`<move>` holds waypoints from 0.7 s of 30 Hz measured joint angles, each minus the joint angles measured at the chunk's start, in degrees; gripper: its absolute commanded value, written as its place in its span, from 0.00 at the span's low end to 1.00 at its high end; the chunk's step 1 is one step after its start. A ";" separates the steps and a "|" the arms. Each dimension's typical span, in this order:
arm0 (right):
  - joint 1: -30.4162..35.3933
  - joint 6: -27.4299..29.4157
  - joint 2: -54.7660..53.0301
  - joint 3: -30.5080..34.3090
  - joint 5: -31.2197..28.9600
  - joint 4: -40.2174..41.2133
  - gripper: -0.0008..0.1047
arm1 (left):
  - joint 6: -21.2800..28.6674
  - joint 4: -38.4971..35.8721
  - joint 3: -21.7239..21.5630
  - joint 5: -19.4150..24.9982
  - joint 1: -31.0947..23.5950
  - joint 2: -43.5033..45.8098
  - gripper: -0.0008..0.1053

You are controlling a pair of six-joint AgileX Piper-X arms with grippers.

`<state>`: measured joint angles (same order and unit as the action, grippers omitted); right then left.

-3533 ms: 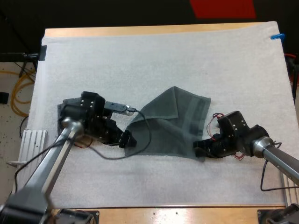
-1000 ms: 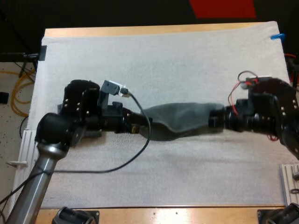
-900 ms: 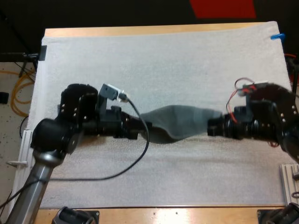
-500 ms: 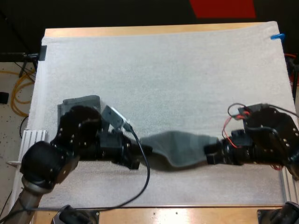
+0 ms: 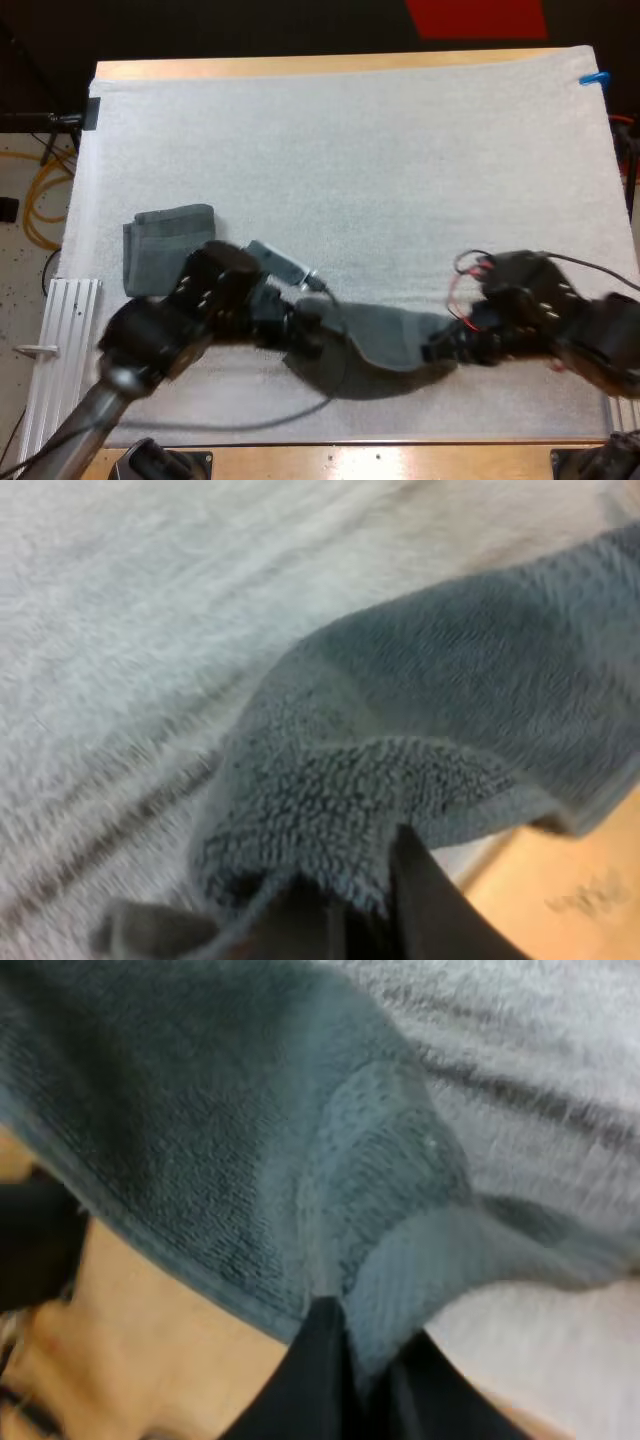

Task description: Pick towel from pile fold and stack

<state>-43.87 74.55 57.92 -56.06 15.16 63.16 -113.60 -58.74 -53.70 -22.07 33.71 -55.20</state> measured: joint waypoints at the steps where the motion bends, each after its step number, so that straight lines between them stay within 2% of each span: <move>1: 1.09 0.00 1.51 1.39 -0.35 -2.46 0.01 | 0.30 2.17 0.92 0.17 -0.78 -1.47 0.01; 7: 10.84 1.33 11.54 4.52 -2.33 -17.72 0.01 | 4.39 15.05 2.53 0.39 -7.12 -11.58 0.01; 12: 17.67 2.39 20.12 4.52 0.77 -31.34 0.01 | 6.37 26.05 2.53 0.39 -11.93 -20.78 0.01; 21: 25.32 -2.89 33.57 4.42 4.48 -47.90 0.01 | 6.45 39.41 2.53 -3.81 -18.04 -34.31 0.01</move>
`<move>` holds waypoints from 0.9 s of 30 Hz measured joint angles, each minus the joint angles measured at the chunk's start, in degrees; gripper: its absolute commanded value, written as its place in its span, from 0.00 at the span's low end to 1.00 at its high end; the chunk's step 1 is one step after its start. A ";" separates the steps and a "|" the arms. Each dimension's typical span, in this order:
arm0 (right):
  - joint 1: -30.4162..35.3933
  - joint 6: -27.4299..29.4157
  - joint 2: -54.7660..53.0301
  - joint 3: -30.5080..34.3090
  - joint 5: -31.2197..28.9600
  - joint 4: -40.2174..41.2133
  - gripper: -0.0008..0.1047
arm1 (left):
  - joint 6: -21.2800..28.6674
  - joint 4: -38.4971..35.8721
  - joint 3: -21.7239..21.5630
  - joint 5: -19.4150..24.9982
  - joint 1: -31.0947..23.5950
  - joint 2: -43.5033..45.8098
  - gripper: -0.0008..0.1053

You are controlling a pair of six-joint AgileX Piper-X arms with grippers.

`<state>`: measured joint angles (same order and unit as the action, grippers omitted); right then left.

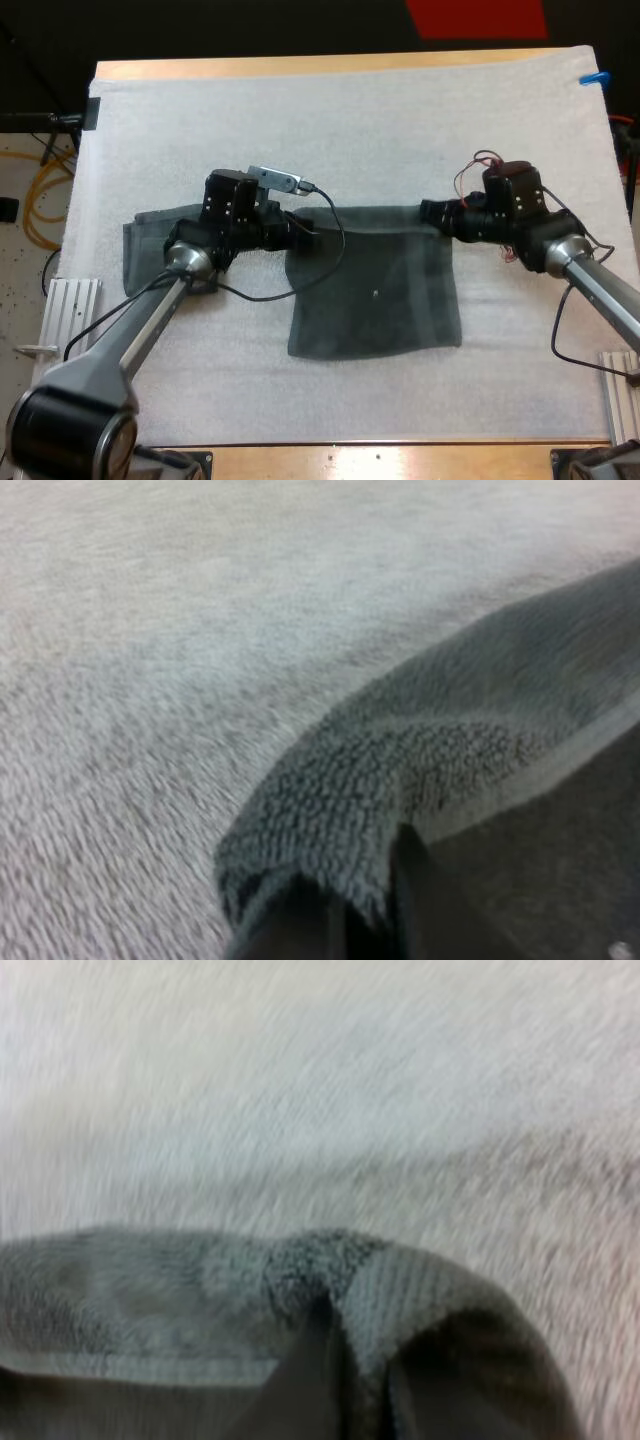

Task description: Pick towel from pile fold and stack

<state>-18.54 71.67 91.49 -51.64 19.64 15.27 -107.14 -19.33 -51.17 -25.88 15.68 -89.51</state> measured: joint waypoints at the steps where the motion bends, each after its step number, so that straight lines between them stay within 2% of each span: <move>1: 0.40 -0.67 0.97 0.00 0.15 -1.49 0.01 | 0.00 1.29 0.00 -0.40 -0.46 -1.02 0.01; 6: 0.99 -3.15 4.60 0.00 0.42 -7.24 0.01 | 0.00 6.79 0.00 -0.93 -1.40 -5.08 0.01; 11: 0.99 -3.57 6.22 0.00 1.68 -8.36 0.03 | 0.10 8.20 0.00 -0.93 -1.55 -7.02 0.01; 14: 0.99 -3.70 6.51 0.00 1.98 -8.94 0.21 | 0.46 8.26 0.00 -1.00 -1.55 -7.21 0.09; 16: 0.99 -3.88 6.50 0.00 2.86 -10.23 0.47 | 0.46 8.72 0.00 -1.31 -1.61 -7.21 0.21; 17: 0.99 -3.96 6.50 0.00 3.83 -11.49 0.54 | 0.46 8.89 0.00 -1.57 -1.61 -7.21 0.24; 19: 0.99 -3.96 6.50 0.00 5.45 -14.28 0.66 | 0.46 9.23 -0.14 -1.82 -1.61 -7.21 0.36; 21: 0.99 -3.96 6.50 -0.03 6.26 -17.88 0.65 | 0.46 9.21 -0.74 -1.82 -1.61 -7.21 0.42; 27: 0.99 -3.13 6.50 -2.74 6.29 -22.69 0.63 | 0.46 9.32 -5.38 -1.82 -1.61 -6.51 0.41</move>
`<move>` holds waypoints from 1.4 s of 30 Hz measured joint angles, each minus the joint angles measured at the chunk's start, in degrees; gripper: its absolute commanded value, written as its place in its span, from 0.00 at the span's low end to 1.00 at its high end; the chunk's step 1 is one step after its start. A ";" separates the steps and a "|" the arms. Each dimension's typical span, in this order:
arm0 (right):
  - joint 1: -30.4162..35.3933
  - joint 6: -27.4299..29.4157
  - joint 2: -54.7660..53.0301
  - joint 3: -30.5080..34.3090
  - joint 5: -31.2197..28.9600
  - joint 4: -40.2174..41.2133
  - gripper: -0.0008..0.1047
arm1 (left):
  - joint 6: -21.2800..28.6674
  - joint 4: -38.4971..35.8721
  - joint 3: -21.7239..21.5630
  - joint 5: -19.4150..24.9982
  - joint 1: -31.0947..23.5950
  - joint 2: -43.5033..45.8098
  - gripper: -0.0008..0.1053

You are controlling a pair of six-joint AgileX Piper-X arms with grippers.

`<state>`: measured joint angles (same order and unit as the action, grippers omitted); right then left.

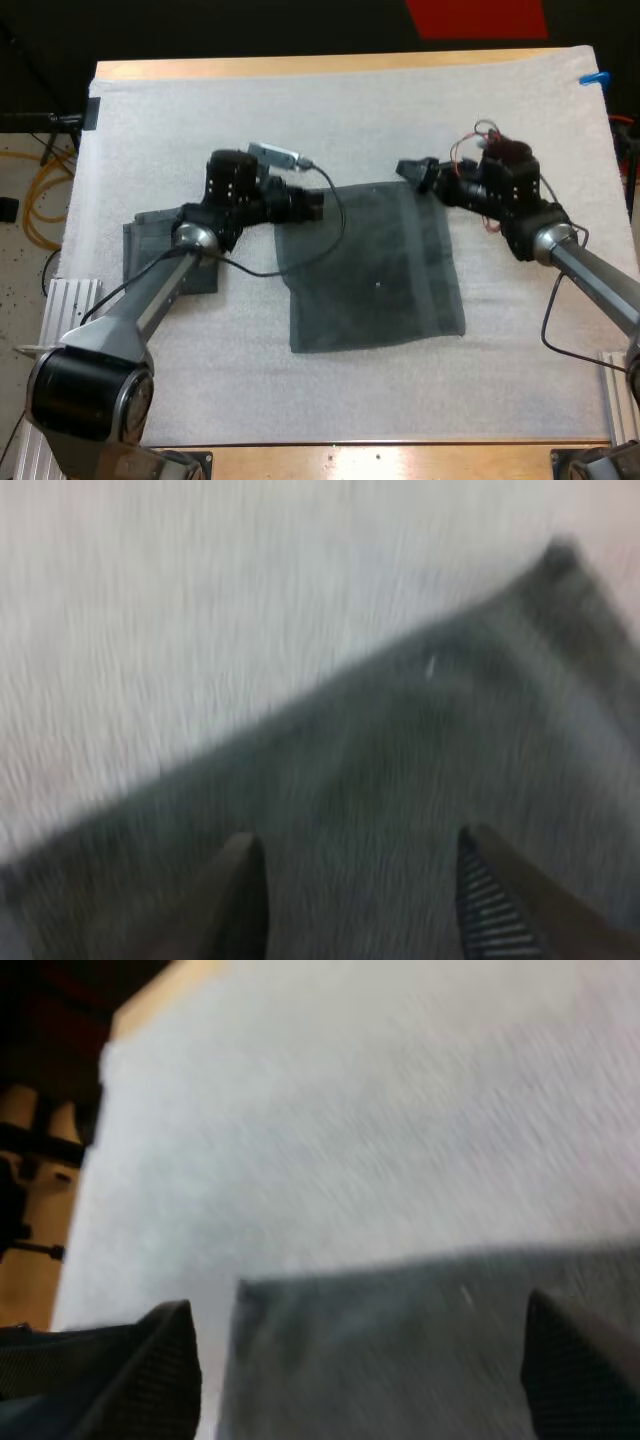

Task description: Pick towel from pile fold and stack

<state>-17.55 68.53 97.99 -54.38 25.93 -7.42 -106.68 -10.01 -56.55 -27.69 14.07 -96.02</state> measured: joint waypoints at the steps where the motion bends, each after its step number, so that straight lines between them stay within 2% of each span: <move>1: 0.00 0.40 -0.22 -0.50 0.00 -0.11 0.63 | 0.11 0.00 -0.50 0.00 0.00 0.69 0.41; 7: 0.00 6.78 -6.04 -1.28 -0.14 3.63 0.63 | 5.05 -1.54 -1.26 0.00 0.00 9.63 0.41; 11: 0.00 11.46 -12.68 -1.28 -0.27 11.84 0.63 | 8.15 -7.74 -1.29 0.00 0.00 17.15 0.41; 15: 0.00 16.34 -20.36 -1.28 -1.94 21.87 0.63 | 9.08 -15.24 -1.44 0.00 0.00 24.51 0.42; 21: -1.87 23.36 -32.53 -1.28 -10.15 38.78 0.63 | 12.32 -28.29 -1.44 0.00 0.00 34.79 0.60; 28: -5.67 24.08 -43.26 -1.53 -18.50 59.29 0.63 | 12.82 -45.73 -1.39 0.00 0.00 42.83 0.61; 33: -7.95 23.90 -46.02 -0.29 -24.98 70.37 0.63 | 12.76 -52.02 1.96 0.00 0.00 48.01 0.61; 37: -8.02 21.09 -46.42 4.38 -25.54 71.91 0.63 | 11.92 -53.87 6.80 0.00 0.00 51.34 0.61; 42: -8.02 17.84 -46.21 13.51 -25.93 67.84 0.63 | 11.34 -54.19 13.67 0.00 0.00 53.52 0.61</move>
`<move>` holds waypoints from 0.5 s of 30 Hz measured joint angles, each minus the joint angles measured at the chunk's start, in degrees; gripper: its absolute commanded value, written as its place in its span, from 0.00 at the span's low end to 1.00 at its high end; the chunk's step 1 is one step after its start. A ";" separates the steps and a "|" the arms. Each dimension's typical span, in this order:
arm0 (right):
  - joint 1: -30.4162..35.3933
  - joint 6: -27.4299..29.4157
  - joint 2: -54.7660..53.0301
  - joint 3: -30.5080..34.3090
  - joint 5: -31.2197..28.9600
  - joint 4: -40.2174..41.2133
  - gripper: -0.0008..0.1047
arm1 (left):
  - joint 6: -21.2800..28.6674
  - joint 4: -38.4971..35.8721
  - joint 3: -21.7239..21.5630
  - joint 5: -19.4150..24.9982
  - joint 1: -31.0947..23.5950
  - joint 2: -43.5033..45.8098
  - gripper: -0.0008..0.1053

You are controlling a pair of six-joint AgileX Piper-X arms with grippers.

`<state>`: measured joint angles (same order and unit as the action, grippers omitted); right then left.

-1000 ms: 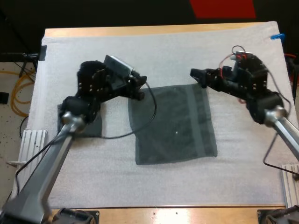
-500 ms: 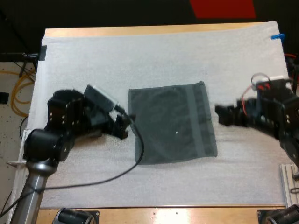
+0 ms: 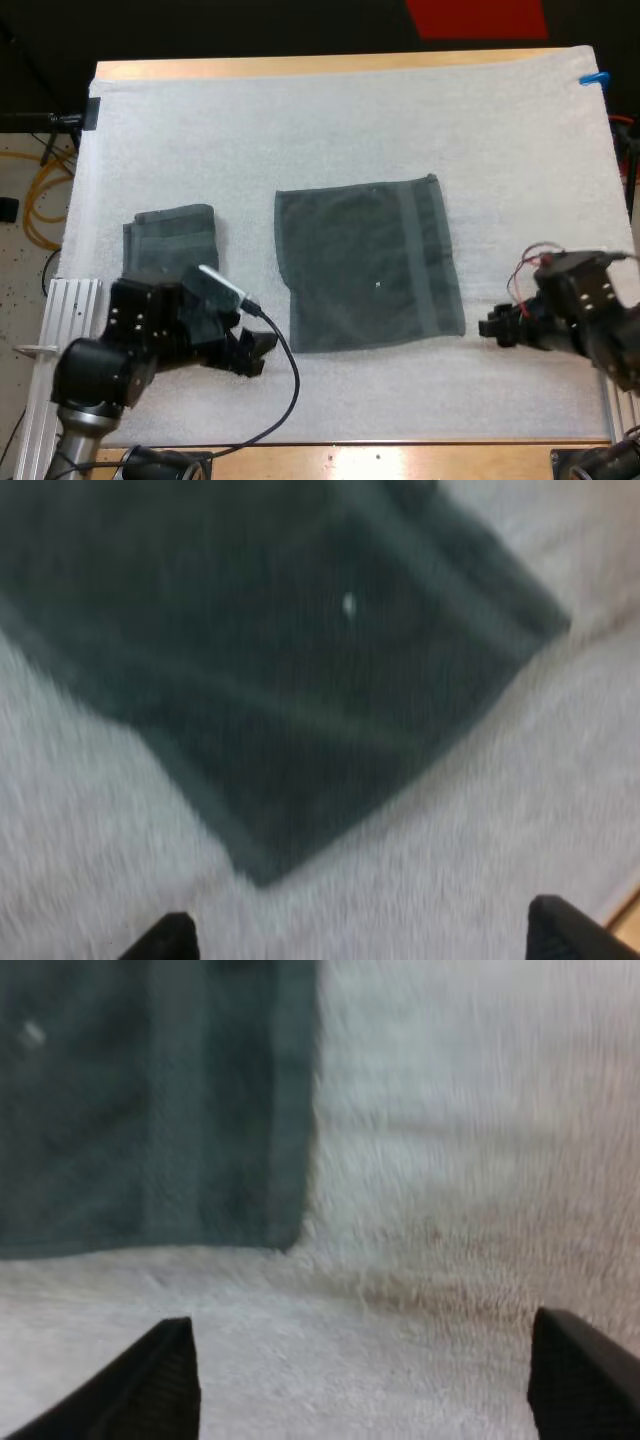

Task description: Pick towel from pile fold and stack

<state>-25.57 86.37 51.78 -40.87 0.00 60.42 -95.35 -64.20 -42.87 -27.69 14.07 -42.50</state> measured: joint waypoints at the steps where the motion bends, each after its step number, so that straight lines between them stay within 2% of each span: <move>1: 0.00 -0.64 0.43 1.83 0.38 -1.07 0.63 | 0.00 0.02 1.21 0.00 0.00 0.07 0.61; 5: 2.07 -3.38 3.73 8.06 6.41 -7.23 0.63 | -0.05 0.02 4.56 0.00 0.00 0.07 0.61; 9: 7.14 -4.62 8.01 12.53 14.03 -15.33 0.63 | -0.08 0.02 5.61 0.00 0.00 0.07 0.61; 15: 14.82 -5.05 16.48 13.96 27.02 -25.38 0.63 | -0.08 1.87 5.60 0.00 0.00 0.07 0.61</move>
<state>-10.75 81.32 68.26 -26.91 27.02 35.05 -95.43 -62.33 -37.28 -27.69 14.07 -42.43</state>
